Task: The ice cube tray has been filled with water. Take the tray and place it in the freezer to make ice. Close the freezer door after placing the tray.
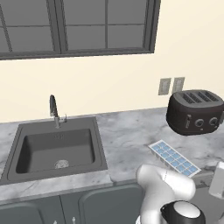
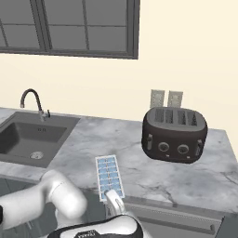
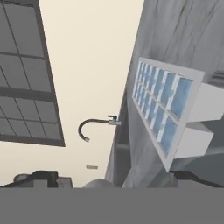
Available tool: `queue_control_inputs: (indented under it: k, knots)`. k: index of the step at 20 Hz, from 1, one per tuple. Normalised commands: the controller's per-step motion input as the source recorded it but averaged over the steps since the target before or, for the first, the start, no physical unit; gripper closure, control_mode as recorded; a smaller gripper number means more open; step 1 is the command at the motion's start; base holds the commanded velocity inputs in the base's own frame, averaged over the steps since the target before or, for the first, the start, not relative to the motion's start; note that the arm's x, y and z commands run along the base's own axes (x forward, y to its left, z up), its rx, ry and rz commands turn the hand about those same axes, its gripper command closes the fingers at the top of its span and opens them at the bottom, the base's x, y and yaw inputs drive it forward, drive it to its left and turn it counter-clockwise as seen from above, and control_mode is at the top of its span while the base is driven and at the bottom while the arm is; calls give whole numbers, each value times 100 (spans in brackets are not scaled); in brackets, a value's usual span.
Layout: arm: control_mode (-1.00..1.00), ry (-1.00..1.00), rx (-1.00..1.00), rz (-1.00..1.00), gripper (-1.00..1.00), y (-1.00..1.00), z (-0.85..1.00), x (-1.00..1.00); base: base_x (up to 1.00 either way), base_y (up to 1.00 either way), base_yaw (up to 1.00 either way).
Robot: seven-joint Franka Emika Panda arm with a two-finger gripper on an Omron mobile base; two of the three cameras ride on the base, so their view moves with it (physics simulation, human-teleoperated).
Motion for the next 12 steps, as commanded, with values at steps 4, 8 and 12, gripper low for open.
queue_control_inputs:
  k: [4, 8, 12]
  knots:
    - [-100, 0, 0, 0, -100, -1, -21, 16, 0, 0, 0]
    - [-100, 0, 0, 0, -100, -7, -21, 11, 0, 0, 0]
    - [-100, 0, 0, 0, -100, -10, -29, 13, 0, 0, 0]
